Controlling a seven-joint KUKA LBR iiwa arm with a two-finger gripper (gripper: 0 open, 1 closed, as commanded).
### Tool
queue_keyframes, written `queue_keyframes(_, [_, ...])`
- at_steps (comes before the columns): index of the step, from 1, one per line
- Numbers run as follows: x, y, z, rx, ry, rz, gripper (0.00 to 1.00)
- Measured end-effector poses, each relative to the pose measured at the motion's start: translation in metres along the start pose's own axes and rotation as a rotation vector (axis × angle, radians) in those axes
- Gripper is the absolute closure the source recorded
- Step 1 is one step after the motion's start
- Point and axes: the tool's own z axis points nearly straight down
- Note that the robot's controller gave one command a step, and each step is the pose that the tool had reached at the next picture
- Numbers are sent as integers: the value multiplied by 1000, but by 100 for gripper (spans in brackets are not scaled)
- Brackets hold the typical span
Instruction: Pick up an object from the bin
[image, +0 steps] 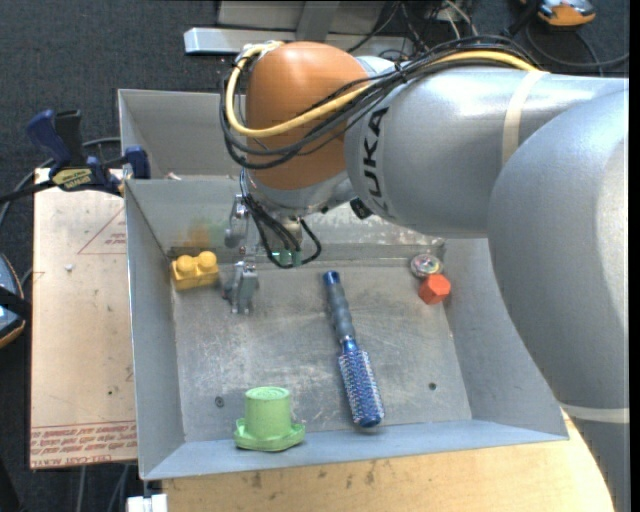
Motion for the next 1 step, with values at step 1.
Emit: queue_keyframes(1, [-19, -53, 131, -4, -12, -124, 0])
